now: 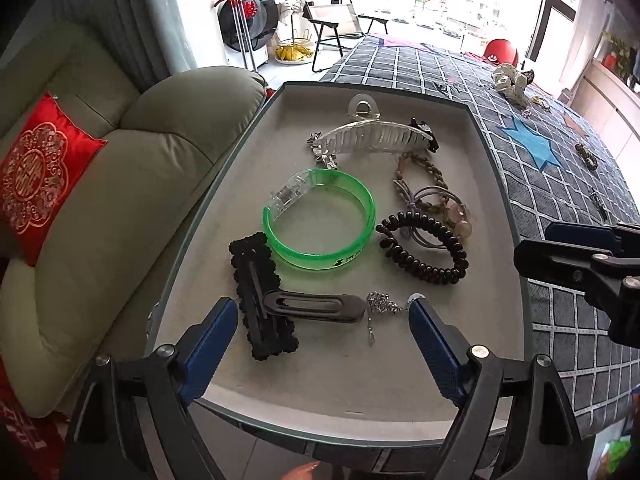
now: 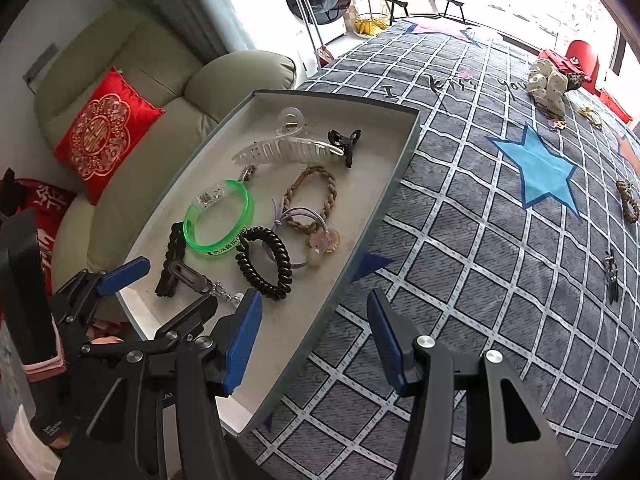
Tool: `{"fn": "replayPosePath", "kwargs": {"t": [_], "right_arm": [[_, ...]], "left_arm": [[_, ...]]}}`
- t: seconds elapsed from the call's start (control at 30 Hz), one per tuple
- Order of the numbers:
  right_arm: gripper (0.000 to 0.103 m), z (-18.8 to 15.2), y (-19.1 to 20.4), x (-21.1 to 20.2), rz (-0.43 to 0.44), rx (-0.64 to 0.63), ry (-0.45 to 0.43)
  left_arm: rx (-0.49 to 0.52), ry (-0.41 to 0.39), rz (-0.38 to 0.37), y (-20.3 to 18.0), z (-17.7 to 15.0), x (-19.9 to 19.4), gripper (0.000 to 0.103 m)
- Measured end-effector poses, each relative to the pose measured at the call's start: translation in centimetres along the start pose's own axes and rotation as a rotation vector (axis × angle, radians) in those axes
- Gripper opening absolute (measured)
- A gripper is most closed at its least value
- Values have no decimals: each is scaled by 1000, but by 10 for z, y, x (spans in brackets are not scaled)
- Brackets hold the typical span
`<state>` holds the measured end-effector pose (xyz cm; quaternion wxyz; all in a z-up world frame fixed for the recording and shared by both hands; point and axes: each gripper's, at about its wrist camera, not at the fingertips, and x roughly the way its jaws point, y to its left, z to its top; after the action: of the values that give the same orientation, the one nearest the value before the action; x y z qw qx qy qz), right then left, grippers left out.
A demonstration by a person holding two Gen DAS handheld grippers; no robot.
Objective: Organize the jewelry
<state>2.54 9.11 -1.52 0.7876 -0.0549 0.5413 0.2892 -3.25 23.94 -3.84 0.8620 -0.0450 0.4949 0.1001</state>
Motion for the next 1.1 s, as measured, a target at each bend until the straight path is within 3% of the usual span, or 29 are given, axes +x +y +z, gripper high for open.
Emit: {"fn": "replayPosePath", "kwargs": {"t": [0.1,0.13,0.5,0.67,1.1], "right_arm": [[58,-1,-1,-1,0,4,-4],[58,-2,-1,-2,0,5,-6],[63,-5,-2,-6,-8,17,-14],[81,-6,1,-9,-21,14,-24],[85,-15,8,-20,-33,11,-40]], "left_arm": [[-9,8,3,1,-1,0,91],[-14,14,3,1,-1,1,103],[-6,4,62,1,-1,-8,103],[-6,-29,92,3,-4,-17,103],[-38,-49,126,13,-20,-43,103]]}}
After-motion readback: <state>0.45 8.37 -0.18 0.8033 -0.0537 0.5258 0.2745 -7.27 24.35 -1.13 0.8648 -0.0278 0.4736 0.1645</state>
